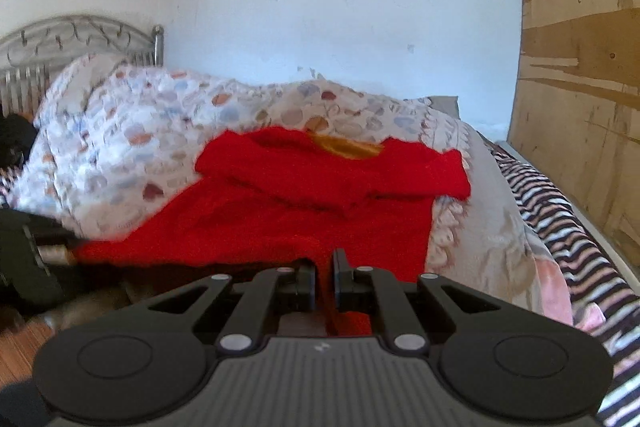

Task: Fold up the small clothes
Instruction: 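Grasp the hem with the left gripper while the right gripper holds its hem corner, then lift the hem with both grippers and fold it over toward the collar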

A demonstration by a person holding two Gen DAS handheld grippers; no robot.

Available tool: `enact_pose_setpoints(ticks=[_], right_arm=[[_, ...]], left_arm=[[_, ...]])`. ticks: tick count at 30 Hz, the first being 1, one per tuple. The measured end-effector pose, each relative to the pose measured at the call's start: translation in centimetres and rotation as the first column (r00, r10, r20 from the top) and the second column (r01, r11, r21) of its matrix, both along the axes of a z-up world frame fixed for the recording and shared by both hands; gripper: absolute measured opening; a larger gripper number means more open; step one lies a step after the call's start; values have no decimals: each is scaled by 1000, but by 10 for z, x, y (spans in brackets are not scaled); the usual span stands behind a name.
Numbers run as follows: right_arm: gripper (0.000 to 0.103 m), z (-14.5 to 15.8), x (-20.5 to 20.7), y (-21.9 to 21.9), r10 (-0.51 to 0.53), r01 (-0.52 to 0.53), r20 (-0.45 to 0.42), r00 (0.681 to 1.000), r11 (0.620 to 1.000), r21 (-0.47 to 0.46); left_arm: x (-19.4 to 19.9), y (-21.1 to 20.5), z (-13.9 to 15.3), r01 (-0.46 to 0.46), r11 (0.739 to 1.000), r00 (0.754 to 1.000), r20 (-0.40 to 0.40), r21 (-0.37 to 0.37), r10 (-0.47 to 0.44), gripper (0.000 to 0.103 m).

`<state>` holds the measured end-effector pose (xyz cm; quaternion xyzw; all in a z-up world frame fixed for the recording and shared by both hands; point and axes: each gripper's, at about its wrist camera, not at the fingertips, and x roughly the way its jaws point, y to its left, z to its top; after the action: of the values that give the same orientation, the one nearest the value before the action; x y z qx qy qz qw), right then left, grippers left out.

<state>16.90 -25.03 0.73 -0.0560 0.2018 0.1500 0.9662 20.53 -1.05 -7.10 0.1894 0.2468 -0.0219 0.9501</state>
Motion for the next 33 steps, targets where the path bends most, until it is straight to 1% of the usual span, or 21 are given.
enact_pose_setpoints(ticks=[1,3,5,7,10,14,18,21,25,27,30,33], right_arm=[[9,-6,-4,3,-3,3,-2,1000,1000,-27],[8,-17,-16,12,-11,14,24,1000,993,-113],[7,-26,-30,23,-15,31,77,997,977,-212],[7,-29,-43,31,-19,50,124,992,965,-257],[6,-27,-56,34,-35,85,181,983,957,-277],[5,-12,-71,35,-54,129,264,963,952,-276],[5,3,-88,31,-61,141,301,952,957,-253],[5,12,-110,31,-55,140,321,945,958,-249],[5,24,-152,30,-61,151,361,930,963,-225],[5,29,-172,29,-74,158,372,925,967,-200],[5,37,-199,29,-97,175,400,911,970,-166],[5,45,-209,29,-114,186,413,903,973,-137]], left_arm=[[-3,2,1,-1,1000,1000,12,1,1,6],[-10,7,7,2,1000,999,41,-20,-1,6],[-19,7,12,1,999,996,88,-34,2,5],[-27,8,19,6,999,991,137,-34,-1,5],[-37,7,29,23,998,984,180,-55,-12,4],[-50,5,48,41,996,976,216,-79,-23,4],[-69,7,68,65,992,969,246,-105,-38,4],[-93,9,81,83,991,962,268,-105,-52,4],[-135,14,99,115,988,951,298,-102,-79,4],[-152,15,106,126,985,952,292,-116,-87,4],[-179,15,118,132,982,948,307,-132,-86,4],[-194,15,127,135,979,946,314,-154,-81,4]])
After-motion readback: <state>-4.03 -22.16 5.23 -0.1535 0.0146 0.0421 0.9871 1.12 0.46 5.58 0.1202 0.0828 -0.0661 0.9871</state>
